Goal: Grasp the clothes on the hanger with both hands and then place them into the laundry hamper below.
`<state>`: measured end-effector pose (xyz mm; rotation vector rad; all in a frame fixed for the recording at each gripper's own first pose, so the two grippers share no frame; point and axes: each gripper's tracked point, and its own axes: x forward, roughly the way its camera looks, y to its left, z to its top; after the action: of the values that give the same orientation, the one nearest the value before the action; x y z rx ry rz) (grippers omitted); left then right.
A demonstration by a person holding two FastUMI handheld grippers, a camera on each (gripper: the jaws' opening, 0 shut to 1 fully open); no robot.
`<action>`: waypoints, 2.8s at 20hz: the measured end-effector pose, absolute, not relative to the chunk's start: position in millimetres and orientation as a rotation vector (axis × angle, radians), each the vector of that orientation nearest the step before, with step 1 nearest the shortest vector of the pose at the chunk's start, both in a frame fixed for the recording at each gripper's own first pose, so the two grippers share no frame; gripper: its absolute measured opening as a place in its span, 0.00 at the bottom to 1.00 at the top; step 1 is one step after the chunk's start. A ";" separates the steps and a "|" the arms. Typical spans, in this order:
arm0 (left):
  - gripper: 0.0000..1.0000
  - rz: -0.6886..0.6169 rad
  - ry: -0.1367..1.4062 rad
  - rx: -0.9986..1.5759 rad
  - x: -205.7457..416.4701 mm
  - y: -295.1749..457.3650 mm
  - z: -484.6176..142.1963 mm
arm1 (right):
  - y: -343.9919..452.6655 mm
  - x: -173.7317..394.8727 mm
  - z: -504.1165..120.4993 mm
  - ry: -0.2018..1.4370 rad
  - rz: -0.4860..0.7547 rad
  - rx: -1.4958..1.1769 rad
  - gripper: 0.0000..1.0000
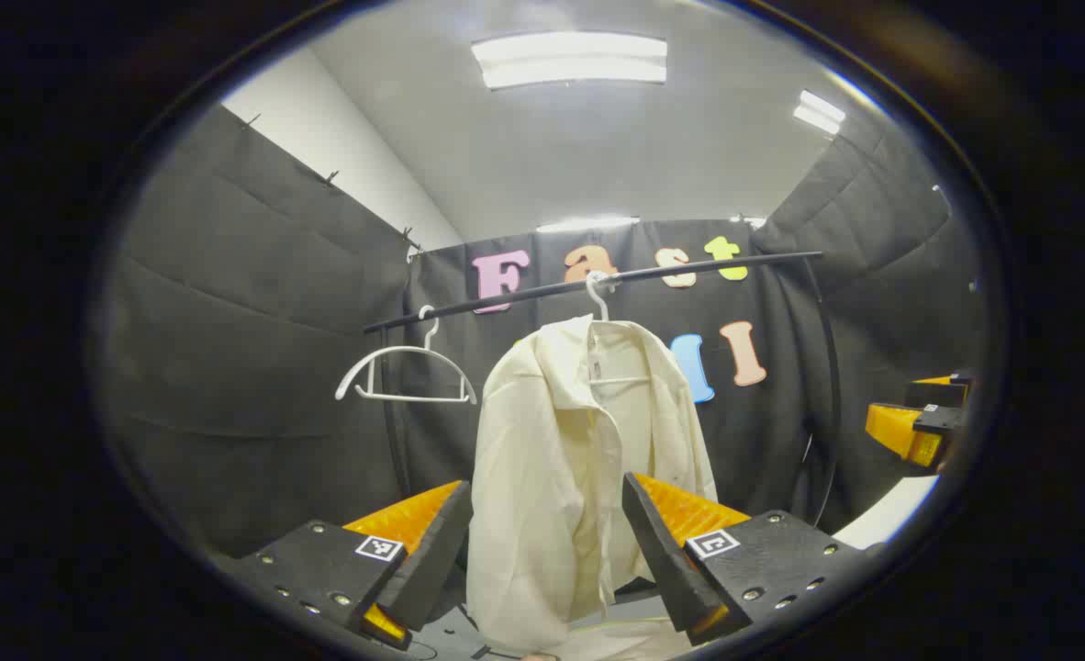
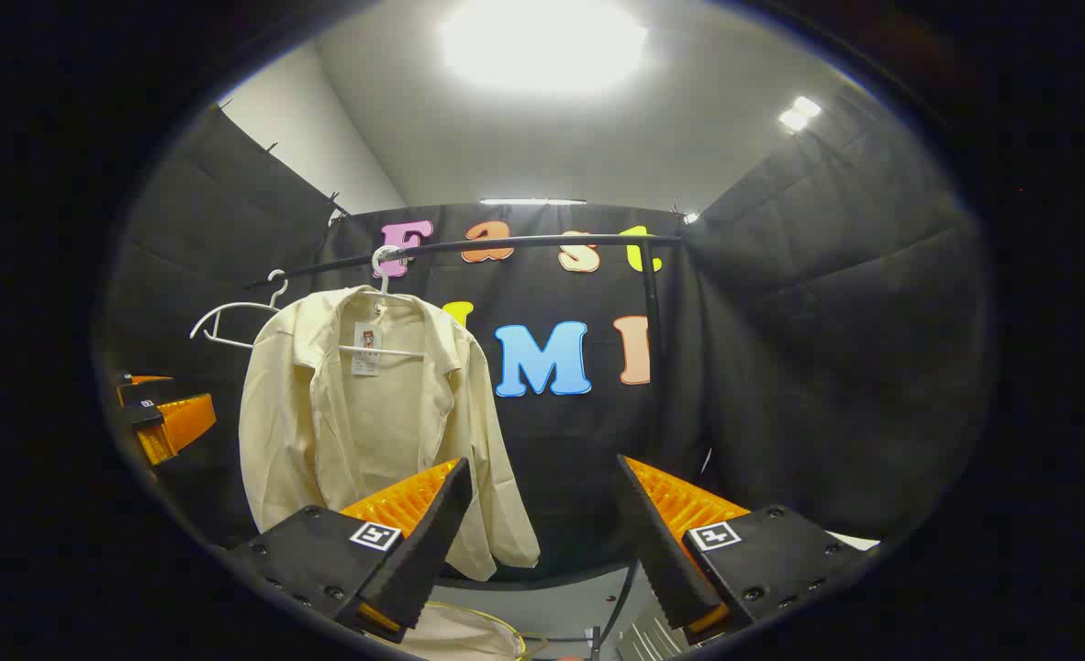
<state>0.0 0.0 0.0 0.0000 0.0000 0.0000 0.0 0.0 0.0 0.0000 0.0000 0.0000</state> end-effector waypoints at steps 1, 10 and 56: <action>0.98 0.001 0.000 -0.002 -0.1 1.0 0.4 | -0.1 -0.5 0.2 -0.001 0.001 -0.001 0.98; 0.98 0.002 0.008 -0.021 -4.2 5.3 -3.8 | 6.3 -0.8 4.5 -0.007 0.003 -0.011 0.98; 0.98 0.167 0.067 -0.084 233.7 -46.9 -36.9 | 143.4 256.3 7.9 -0.028 0.494 0.072 0.98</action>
<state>233.7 -46.9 -36.9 -0.0842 0.0667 0.1667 256.3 143.4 7.9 0.0716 -0.0284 0.4939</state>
